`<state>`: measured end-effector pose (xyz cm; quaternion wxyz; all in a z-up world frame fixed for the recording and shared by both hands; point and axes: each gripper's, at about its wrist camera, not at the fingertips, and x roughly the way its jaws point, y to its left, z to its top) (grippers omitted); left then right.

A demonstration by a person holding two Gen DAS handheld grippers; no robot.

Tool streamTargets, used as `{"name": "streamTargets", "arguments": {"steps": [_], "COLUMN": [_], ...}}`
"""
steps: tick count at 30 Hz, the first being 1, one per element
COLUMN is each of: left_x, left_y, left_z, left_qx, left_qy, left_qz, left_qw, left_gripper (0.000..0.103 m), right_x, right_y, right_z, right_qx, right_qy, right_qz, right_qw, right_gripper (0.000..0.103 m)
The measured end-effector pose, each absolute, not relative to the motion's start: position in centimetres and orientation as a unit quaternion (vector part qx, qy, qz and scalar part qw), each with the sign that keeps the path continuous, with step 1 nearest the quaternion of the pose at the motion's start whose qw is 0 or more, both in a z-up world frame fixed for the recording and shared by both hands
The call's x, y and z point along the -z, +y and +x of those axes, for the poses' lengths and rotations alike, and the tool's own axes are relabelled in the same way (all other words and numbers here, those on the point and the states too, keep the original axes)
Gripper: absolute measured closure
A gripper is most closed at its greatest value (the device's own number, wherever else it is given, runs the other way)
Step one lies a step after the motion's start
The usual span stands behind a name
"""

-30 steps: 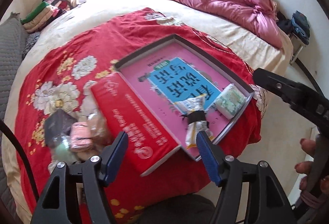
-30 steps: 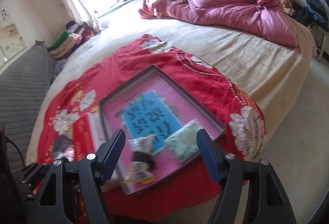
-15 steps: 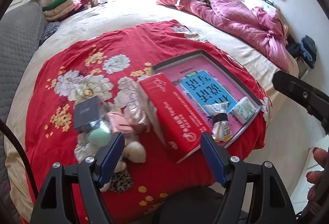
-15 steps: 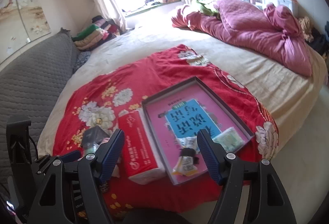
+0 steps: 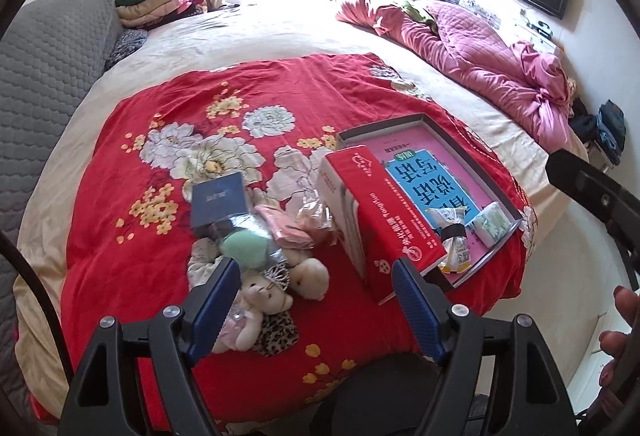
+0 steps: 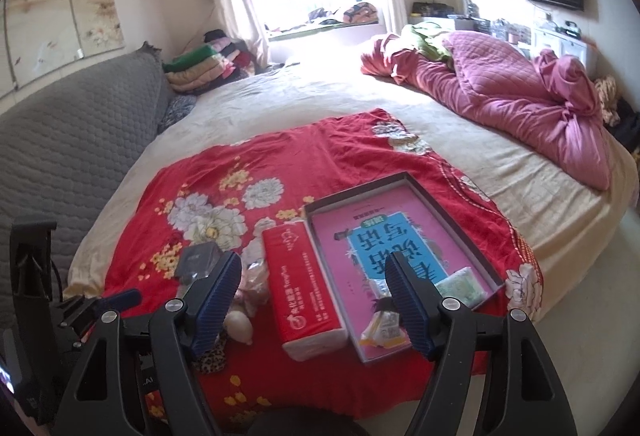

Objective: Organize soft objects
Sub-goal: 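Withdraw both tools from the tray back toward the pile, then grasp the cream plush bunny with the right tool while the left tool approaches the teddy bear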

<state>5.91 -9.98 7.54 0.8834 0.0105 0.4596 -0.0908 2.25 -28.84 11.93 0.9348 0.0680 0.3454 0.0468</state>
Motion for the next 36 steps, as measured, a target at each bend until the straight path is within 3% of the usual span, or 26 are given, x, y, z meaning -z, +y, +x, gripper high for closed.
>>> {"name": "streamTargets", "arguments": {"steps": [25, 36], "left_x": [-7.3, -3.8], "left_y": [2.6, 5.5], "left_z": [3.7, 3.6], "left_qx": [-0.004, -0.026], "left_qy": [0.463, 0.487], "left_qz": [-0.054, -0.070], "left_qw": [0.885, 0.870], "left_gripper": [0.025, 0.025], "right_x": [-11.2, -8.1], "right_y": [-21.4, -19.9], "right_z": [1.8, 2.5], "right_qx": [-0.110, -0.119], "right_qy": [0.352, 0.380], "right_qz": [0.013, -0.007], "right_qw": [0.930, 0.917], "right_gripper": [0.025, 0.025]}}
